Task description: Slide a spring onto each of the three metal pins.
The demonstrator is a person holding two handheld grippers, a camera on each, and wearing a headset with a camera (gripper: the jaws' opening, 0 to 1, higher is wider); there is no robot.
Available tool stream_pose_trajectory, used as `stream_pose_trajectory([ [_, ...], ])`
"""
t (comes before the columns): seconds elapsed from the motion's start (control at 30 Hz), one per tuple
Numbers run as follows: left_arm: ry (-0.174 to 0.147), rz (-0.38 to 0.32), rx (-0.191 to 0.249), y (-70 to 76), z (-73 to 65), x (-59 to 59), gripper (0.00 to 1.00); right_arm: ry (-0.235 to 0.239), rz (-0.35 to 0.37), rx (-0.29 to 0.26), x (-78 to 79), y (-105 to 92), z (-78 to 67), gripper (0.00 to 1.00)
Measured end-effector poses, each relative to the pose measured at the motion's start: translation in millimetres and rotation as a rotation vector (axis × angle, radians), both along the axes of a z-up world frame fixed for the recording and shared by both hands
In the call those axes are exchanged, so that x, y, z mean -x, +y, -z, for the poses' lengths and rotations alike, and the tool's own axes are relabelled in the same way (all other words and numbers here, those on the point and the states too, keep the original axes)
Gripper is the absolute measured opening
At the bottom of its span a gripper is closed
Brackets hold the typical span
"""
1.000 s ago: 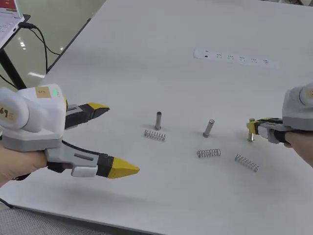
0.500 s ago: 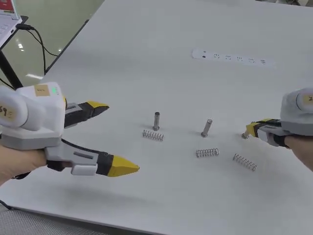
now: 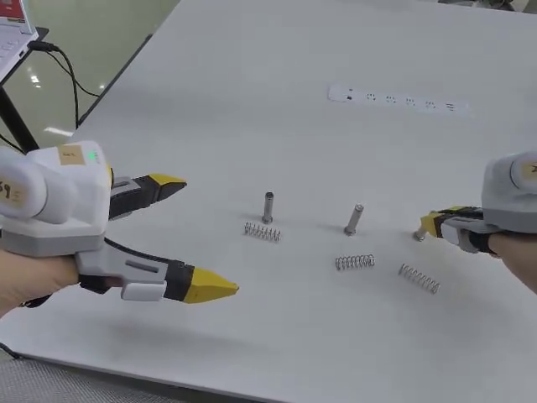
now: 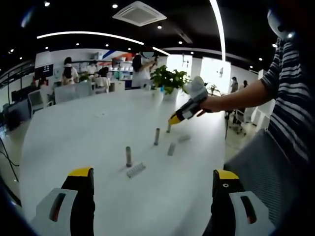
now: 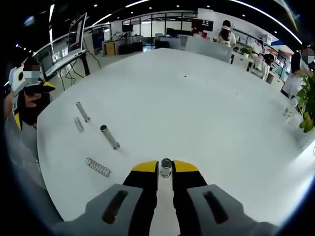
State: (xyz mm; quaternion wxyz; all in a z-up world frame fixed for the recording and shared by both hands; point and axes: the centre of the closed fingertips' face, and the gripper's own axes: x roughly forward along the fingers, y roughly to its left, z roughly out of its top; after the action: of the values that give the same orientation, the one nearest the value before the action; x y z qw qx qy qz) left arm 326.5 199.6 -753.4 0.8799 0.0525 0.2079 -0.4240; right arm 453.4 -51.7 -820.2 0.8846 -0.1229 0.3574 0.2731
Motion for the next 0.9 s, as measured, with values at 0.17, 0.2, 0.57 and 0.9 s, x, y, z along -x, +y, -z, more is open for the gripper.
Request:
stream_pose_trajectory([
  [0.17, 0.001, 0.005, -0.001, -0.7, 0.1, 0.1, 0.98, 0.000, 0.001, -0.003, 2.1, 1.0, -0.8, 0.15],
  [0.2, 0.001, 0.005, -0.001, -0.7, 0.2, 0.0, 0.98, 0.001, 0.002, -0.005, 2.2, 1.2, -0.9, 0.16],
  [0.57, 0.000, 0.007, 0.000, -1.5, -1.0, -0.2, 0.98, 0.005, 0.021, -0.053, 3.9, 1.5, -8.3, 0.26],
  [0.9, 0.001, 0.010, -0.002, -2.8, -1.8, 1.1, 0.98, 0.002, 0.009, -0.065, 10.0, 0.9, -11.2, 0.32],
])
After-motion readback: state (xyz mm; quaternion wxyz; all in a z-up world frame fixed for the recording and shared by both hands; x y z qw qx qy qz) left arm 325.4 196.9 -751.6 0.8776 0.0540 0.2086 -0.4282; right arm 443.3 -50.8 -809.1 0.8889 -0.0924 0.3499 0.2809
